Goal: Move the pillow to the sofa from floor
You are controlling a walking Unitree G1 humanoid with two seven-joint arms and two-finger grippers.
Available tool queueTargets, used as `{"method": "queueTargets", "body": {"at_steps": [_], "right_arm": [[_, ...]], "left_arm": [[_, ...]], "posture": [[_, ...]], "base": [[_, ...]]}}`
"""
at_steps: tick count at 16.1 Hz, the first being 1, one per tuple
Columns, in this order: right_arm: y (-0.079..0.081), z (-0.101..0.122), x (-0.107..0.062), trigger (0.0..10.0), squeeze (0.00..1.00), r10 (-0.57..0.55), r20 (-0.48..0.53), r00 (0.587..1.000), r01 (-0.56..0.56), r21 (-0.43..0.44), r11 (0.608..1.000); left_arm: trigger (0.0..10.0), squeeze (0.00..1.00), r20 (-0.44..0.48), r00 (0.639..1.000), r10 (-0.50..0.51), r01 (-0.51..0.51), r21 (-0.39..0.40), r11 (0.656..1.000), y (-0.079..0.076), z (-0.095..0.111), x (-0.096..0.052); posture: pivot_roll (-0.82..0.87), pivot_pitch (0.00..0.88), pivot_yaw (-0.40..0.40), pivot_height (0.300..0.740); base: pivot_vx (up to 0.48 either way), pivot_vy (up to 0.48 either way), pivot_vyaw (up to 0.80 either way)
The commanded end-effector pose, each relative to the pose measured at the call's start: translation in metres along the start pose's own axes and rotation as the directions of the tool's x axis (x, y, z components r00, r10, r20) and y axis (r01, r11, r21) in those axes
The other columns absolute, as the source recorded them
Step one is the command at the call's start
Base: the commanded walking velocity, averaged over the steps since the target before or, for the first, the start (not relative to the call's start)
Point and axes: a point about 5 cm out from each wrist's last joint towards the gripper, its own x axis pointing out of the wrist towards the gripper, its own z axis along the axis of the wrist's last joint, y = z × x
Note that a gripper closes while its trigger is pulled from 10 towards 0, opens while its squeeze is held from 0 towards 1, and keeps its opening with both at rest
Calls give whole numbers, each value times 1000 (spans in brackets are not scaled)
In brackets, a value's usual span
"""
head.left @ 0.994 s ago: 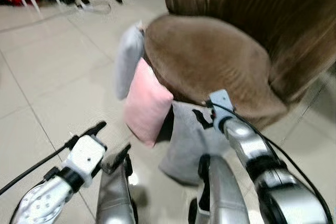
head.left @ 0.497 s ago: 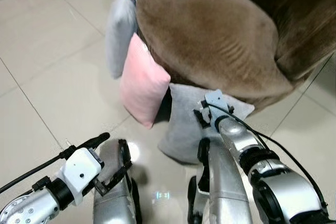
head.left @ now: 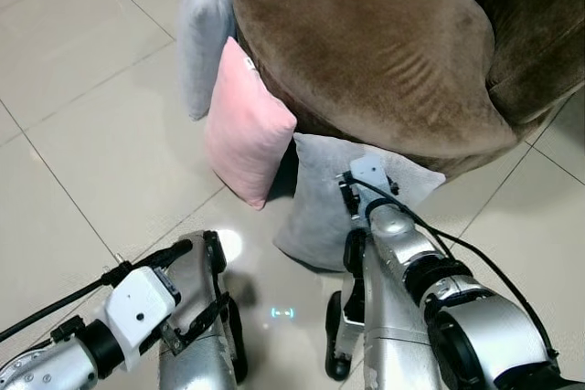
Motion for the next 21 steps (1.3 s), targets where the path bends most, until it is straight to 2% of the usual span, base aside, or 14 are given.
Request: {"method": "queueTargets", "body": {"at_steps": [1,16,20,21], "right_arm": [[7,-13,-3,0,0,20,-46,999,-21,-7,1000],[12,-11,-3,0,0,45,-33,998,-46,-33,998],[20,-13,-5,0,0,88,-25,996,-89,-44,995],[27,-14,-6,0,0,128,-16,992,-128,-37,991]], "left_arm": [[10000,0,-12,1000,-12,12,-9,1000,-3,0,-4],[10000,0,-4,1000,-24,24,-9,1000,-4,4,2],[10000,0,-7,1000,-18,18,-8,1000,-3,1,4],[10000,0,-13,1000,-12,12,-8,1000,-3,-1,4]], "posture": [[154,376,-46,517],[146,343,-47,517],[145,316,-48,517],[145,297,-49,517]], "base": [[0,0,0],[0,0,0],[0,0,0],[0,0,0]]}}
